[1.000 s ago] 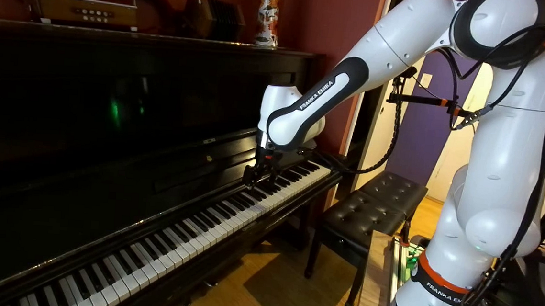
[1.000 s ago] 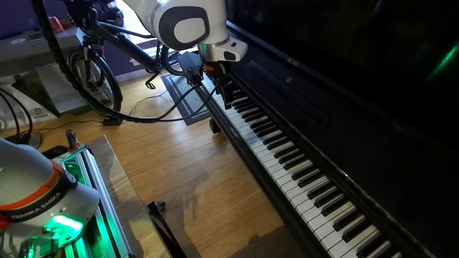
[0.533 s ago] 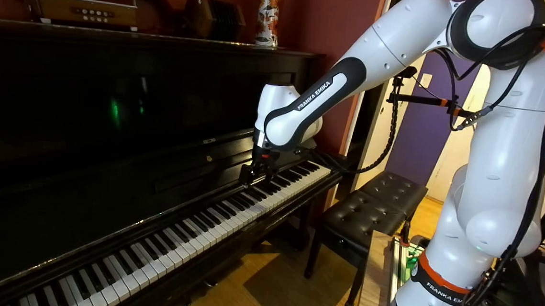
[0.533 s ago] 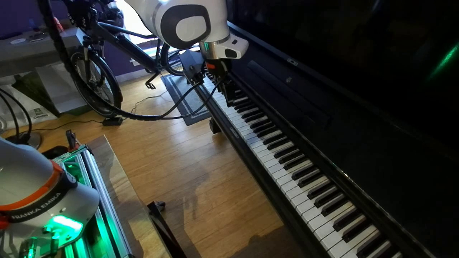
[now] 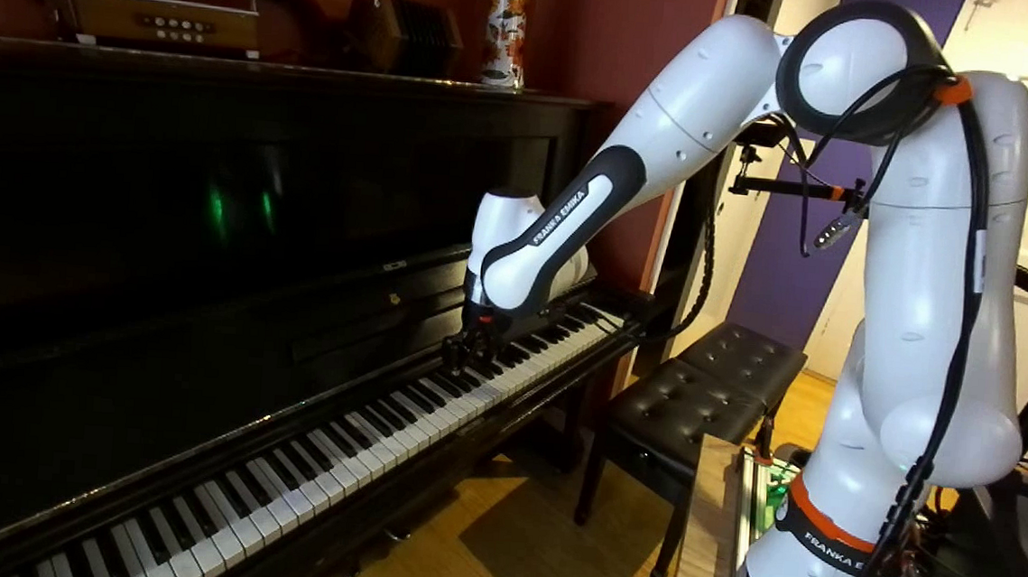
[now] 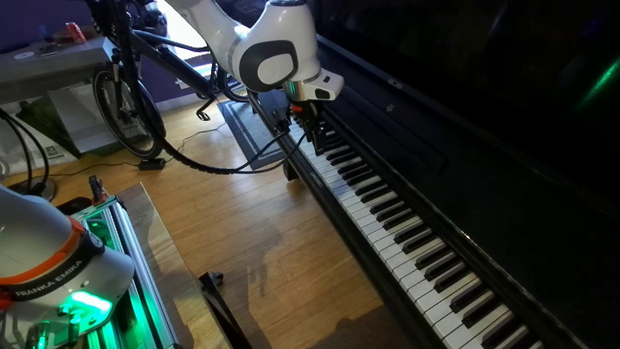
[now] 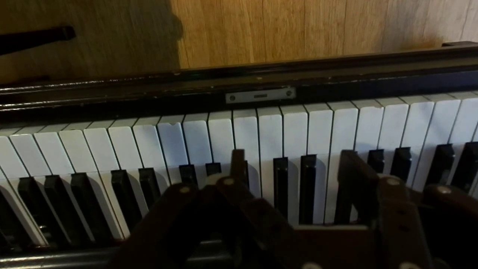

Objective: Press two white keys on the piano

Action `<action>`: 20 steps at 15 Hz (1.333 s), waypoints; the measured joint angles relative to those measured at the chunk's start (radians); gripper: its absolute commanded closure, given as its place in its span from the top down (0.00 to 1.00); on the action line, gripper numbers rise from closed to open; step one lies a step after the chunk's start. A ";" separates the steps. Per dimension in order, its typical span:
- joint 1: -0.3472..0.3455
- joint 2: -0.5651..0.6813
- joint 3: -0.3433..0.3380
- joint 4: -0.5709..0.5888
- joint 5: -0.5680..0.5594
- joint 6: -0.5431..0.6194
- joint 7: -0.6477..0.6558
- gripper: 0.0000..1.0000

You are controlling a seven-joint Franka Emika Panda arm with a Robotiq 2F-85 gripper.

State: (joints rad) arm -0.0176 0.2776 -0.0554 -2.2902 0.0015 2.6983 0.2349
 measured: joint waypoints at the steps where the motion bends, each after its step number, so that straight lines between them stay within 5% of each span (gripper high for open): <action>1: 0.000 0.023 -0.005 0.011 0.001 0.009 0.000 0.60; 4: -0.001 0.082 -0.020 0.044 0.002 0.025 0.000 0.52; 7: -0.004 0.129 -0.030 0.077 0.007 0.027 0.000 0.57; 12: -0.004 0.190 -0.046 0.120 0.008 0.030 0.000 0.49; 20: -0.013 0.253 -0.046 0.163 0.017 0.030 -0.019 0.51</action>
State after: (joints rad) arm -0.0306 0.5308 -0.1012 -2.1269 0.0187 2.7280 0.2163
